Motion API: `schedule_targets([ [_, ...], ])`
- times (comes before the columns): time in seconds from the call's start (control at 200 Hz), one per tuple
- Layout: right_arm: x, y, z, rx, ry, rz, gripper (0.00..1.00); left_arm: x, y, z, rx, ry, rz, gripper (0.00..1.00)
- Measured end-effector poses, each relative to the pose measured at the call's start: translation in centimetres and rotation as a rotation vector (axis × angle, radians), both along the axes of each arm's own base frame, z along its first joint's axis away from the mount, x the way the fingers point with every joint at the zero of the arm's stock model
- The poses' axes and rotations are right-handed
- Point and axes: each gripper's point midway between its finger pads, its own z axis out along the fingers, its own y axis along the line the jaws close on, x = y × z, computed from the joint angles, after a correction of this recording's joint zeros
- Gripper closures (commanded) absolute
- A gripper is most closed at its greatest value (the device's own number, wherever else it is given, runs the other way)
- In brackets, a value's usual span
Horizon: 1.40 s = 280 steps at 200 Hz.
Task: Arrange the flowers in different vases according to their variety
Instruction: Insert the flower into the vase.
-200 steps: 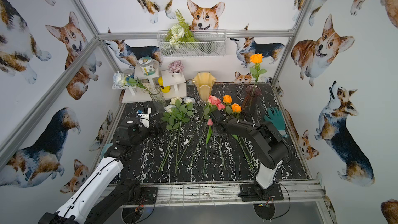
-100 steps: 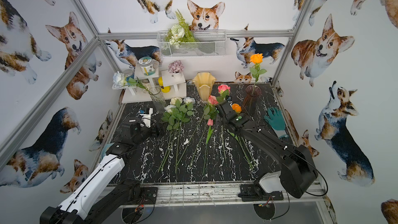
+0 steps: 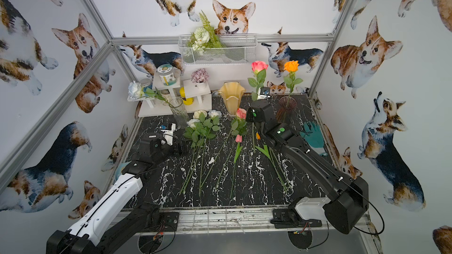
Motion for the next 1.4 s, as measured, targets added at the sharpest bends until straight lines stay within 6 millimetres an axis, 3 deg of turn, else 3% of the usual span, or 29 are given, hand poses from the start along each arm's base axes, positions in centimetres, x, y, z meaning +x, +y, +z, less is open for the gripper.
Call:
schedule_targets([
  [0.21,2.9,0.7,7.9,-0.017,-0.271,-0.043,1.00,-0.2,-0.1,-0.5,0.004,0.019,-0.006,0.00],
  [0.365,5.5,1.9,12.6,-0.029,-0.439,-0.078,1.00,-0.3,-0.4,-0.7,0.005,0.026,-0.015,0.00],
  [0.651,9.5,3.7,17.6,-0.024,-0.637,-0.130,1.00,-0.3,-0.5,-0.7,0.010,0.026,-0.014,0.00],
  [0.846,12.0,4.6,16.7,-0.029,-0.654,-0.142,1.00,-0.3,-0.5,-0.8,0.012,0.029,-0.013,0.00],
  [1.081,14.5,6.4,12.2,-0.045,-0.600,-0.125,1.00,-0.2,-0.3,-0.9,0.017,0.033,-0.007,0.00],
  [1.311,14.8,7.6,8.8,-0.070,-0.548,-0.101,1.00,-0.1,-0.2,-1.0,0.023,0.033,0.001,0.00],
  [1.401,14.9,7.8,8.2,-0.077,-0.537,-0.095,0.67,-0.1,-0.2,-1.0,0.023,0.035,0.000,0.00],
])
